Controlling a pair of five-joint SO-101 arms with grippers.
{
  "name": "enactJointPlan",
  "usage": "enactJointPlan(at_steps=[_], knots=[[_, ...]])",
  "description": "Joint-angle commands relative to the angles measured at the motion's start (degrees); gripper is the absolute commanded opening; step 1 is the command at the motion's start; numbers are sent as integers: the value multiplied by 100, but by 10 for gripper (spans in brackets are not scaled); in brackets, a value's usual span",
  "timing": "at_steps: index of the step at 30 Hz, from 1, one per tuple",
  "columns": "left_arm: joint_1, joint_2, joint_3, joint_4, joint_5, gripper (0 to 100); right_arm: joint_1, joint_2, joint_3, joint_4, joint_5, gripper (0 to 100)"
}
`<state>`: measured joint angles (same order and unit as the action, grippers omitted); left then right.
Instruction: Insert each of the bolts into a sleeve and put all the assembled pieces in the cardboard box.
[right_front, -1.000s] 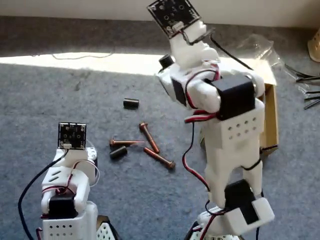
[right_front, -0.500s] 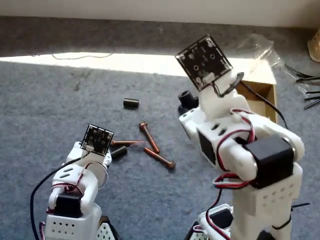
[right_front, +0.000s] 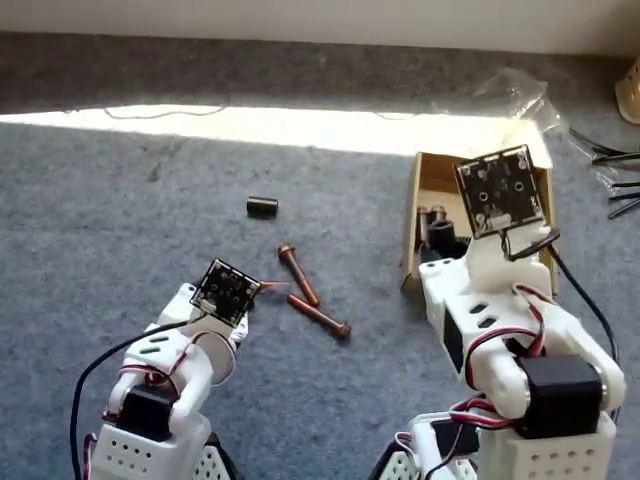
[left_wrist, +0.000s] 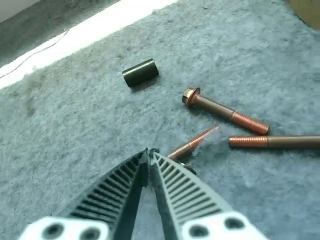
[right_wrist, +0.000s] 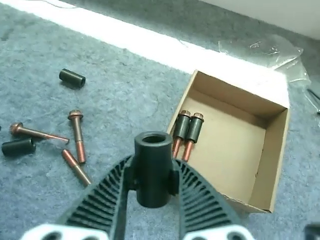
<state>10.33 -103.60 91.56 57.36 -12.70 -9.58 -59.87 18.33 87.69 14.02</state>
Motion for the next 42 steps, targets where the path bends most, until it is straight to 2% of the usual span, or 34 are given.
enactJointPlan(at_steps=[1, 10, 13, 20, 24, 29, 32, 37, 42], knots=[[127, -13, -593, -123, 0, 32, 189, -752, 1077, -734, -62, 4], [136, -4, -769, -105, 9, 32, 558, -1763, 3345, -1903, -79, 4], [136, 101, -831, -105, 9, 32, 558, -1930, 3908, -2281, -492, 4], [136, 2035, -2193, -141, 62, 32, 558, -2167, 4435, -2440, -633, 4], [180, 3407, -3090, -141, 615, 31, 558, -2431, 4804, -2466, -642, 4], [778, 4813, -3899, -123, 1345, 31, 567, -3081, 5086, -2466, -642, 4], [1015, 5525, -4391, -105, 2163, 32, 567, -3468, 5253, -2466, -624, 4], [1042, 6695, -5209, 44, 3596, 32, 567, -3960, 5587, -2466, -589, 4], [1068, 8048, -6123, 475, 4510, 32, 567, -4330, 5824, -2466, -589, 4]])
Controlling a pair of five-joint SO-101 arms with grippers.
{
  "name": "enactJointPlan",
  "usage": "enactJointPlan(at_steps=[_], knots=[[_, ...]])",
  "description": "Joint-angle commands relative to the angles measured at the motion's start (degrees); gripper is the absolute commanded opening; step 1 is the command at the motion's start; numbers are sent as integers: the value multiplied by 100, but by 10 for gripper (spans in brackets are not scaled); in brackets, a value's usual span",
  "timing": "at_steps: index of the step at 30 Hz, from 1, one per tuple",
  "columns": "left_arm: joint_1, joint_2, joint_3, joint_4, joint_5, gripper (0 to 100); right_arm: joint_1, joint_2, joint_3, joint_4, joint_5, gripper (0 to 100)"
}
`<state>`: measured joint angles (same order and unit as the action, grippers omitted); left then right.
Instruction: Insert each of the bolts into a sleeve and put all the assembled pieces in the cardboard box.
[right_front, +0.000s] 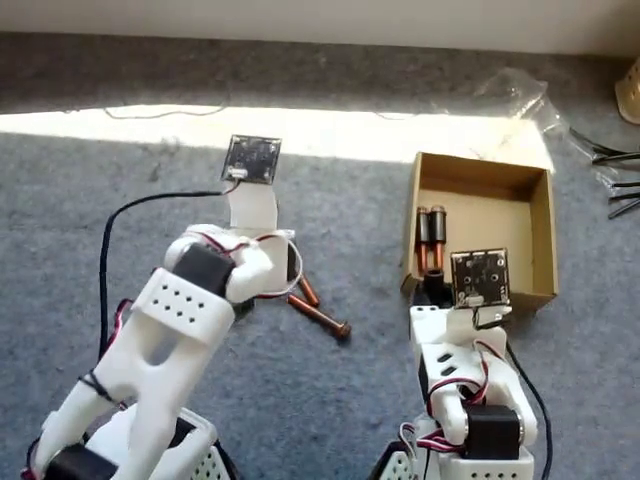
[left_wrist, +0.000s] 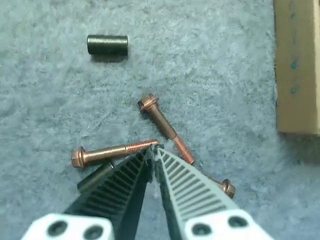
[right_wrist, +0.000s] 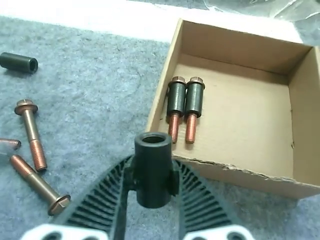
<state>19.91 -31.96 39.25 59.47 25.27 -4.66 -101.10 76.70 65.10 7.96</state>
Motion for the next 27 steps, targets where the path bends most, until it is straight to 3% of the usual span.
enactJointPlan(at_steps=[1, 11, 14, 18, 27], knots=[[110, 1156, -1068, 316, 897, 32, 75, -268, 22, -207, 18, 4], [215, 3363, -2712, 826, 2040, 38, 75, -409, 215, -207, 18, 4], [277, 3820, -2967, 976, 2303, 107, 57, -409, 303, -207, 18, 4], [259, 4286, -3240, 985, 2585, 191, 57, -409, 321, -207, 18, 4], [-189, 4954, -3635, 949, 3077, 196, 48, -409, 330, -207, 18, 4]])
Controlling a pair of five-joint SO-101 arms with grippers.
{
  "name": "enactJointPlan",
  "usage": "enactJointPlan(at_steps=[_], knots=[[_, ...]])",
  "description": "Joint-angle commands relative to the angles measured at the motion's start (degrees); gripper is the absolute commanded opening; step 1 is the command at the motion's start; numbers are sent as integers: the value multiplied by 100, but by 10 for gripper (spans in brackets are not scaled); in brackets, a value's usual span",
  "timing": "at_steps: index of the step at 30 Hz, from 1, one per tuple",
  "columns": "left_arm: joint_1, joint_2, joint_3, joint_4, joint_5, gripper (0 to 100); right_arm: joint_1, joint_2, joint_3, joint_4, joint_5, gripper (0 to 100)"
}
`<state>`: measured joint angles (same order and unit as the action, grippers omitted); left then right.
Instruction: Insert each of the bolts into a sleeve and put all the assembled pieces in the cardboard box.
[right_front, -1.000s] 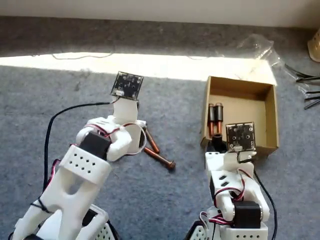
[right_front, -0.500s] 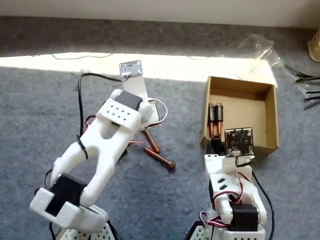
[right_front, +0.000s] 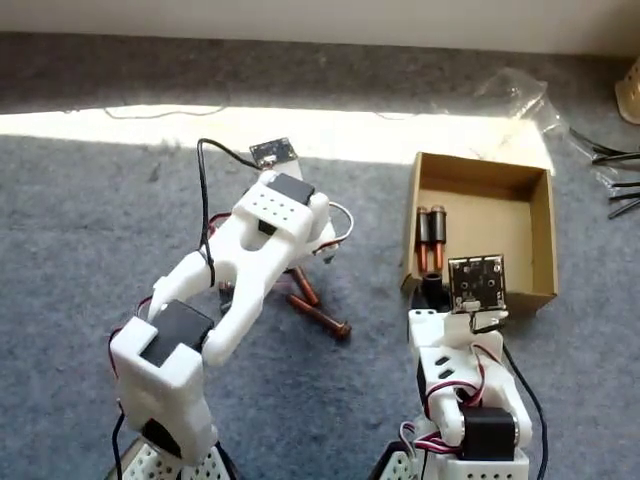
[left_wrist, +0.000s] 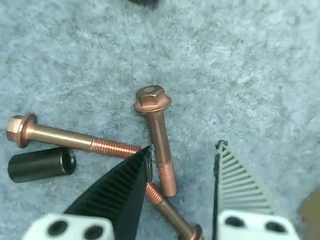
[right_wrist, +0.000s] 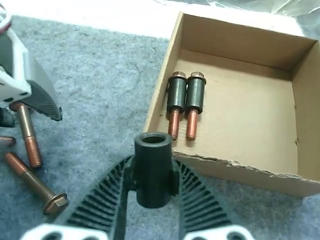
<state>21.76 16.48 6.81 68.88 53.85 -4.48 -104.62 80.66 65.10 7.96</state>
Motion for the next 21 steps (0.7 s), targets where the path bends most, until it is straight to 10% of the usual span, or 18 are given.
enactJointPlan(at_steps=[1, 21], knots=[[-479, 189, -426, 9, 264, 196, 31, -57, -66, -207, 18, 4], [-435, 796, -637, 53, 308, 168, 31, -57, -66, -207, 18, 4]])
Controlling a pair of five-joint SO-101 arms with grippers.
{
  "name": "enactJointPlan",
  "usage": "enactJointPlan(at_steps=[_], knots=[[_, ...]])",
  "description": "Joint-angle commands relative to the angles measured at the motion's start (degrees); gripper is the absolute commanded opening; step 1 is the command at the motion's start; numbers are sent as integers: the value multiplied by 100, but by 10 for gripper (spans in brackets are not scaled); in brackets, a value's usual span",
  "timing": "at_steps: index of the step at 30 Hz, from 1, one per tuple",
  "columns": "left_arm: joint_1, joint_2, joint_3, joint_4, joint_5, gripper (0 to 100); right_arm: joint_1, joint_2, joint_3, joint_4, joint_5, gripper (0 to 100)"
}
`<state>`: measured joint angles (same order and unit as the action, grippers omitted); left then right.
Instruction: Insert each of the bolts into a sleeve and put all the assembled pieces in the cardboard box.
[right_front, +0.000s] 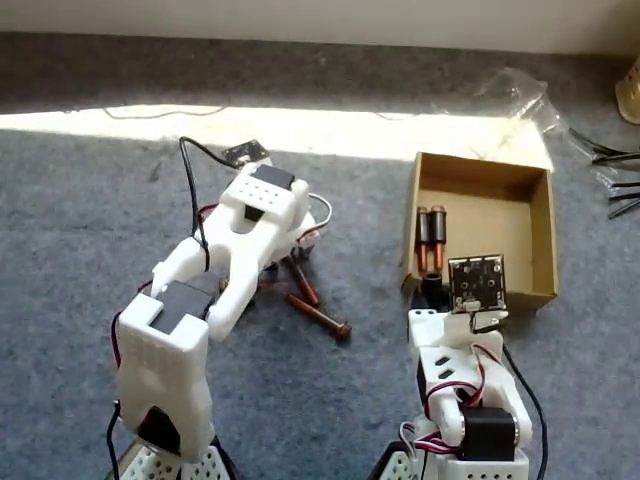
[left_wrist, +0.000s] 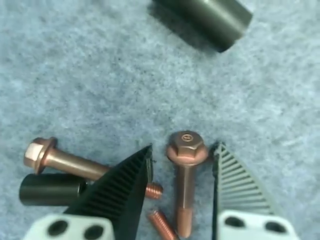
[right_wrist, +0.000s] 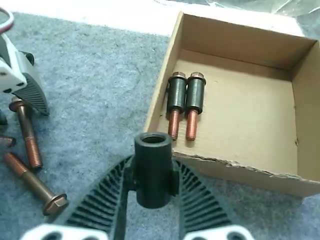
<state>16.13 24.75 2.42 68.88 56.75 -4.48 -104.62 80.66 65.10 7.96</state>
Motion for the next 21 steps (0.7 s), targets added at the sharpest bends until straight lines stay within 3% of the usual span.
enactJointPlan(at_steps=[1, 6, 18, 21], knots=[[127, -22, -198, 53, 18, 146, 31, -57, -66, -207, 18, 4], [145, -22, -180, 53, 9, 53, 31, -57, -66, -207, 18, 4], [127, -13, -171, 44, 0, 107, 31, -57, -66, -207, 18, 4], [101, -13, -224, 9, -545, 77, 31, -57, -66, -207, 18, 4]])
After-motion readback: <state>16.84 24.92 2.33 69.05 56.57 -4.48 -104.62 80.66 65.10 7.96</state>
